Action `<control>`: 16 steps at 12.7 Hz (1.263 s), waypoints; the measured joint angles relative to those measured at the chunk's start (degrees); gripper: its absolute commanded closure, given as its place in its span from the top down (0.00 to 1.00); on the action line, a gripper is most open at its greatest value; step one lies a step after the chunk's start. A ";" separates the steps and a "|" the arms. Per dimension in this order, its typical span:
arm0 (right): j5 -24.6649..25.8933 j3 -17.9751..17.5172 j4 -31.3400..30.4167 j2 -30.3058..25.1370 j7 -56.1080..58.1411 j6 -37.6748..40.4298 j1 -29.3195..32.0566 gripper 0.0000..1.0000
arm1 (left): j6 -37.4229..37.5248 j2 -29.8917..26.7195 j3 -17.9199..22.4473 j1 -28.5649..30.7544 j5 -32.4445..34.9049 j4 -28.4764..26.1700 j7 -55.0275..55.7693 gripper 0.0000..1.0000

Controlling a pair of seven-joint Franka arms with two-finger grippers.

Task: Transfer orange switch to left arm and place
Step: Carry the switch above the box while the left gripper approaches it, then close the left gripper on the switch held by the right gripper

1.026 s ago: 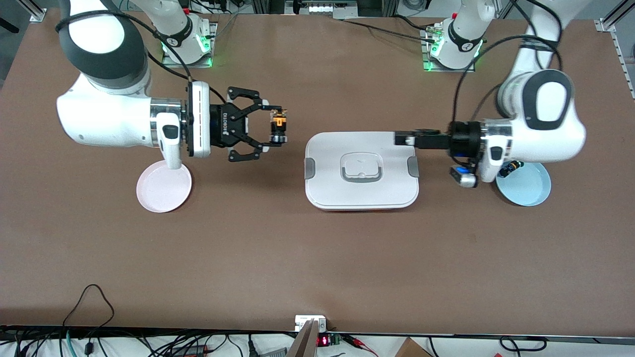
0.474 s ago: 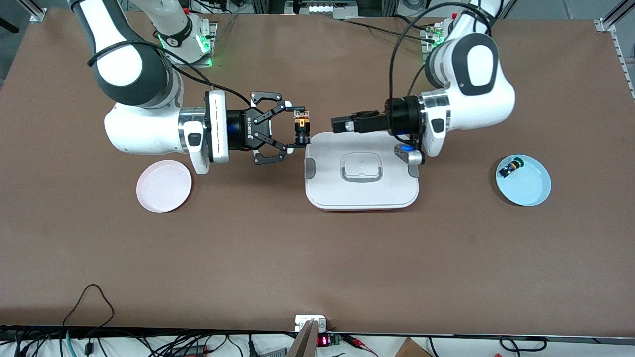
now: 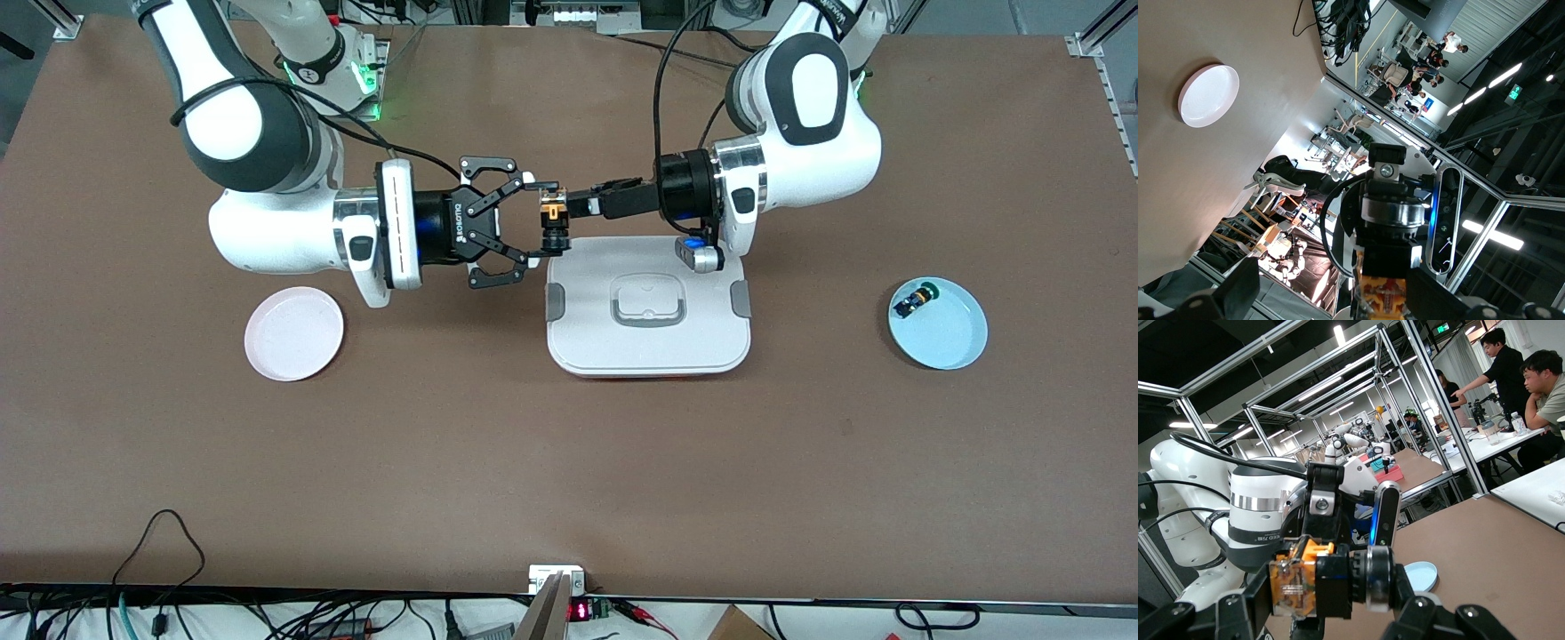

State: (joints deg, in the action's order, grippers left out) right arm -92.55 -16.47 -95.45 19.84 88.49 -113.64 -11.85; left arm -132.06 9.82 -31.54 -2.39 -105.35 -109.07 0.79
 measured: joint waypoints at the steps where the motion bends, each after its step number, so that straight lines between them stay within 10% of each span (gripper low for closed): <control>1: -0.25 0.00 0.00 0.00 0.00 -0.01 -0.16 0.22 | 0.00 -0.08 0.01 0.00 -0.54 0.04 0.00 1.00; 14: -0.42 0.00 -0.25 0.00 -0.03 -0.01 -0.55 0.22 | -0.03 -0.20 0.74 0.99 -5.18 0.54 -0.65 0.99; 16: -0.43 0.00 -0.31 0.00 -0.03 -0.01 -0.56 0.22 | -0.05 -0.10 0.74 0.36 -5.24 0.54 -0.72 0.78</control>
State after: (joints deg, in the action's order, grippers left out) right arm -92.98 -16.47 -95.76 19.84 88.45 -113.66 -12.41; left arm -132.11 9.72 -30.80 -2.03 -110.59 -108.53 0.07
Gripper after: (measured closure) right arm 0.282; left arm 0.004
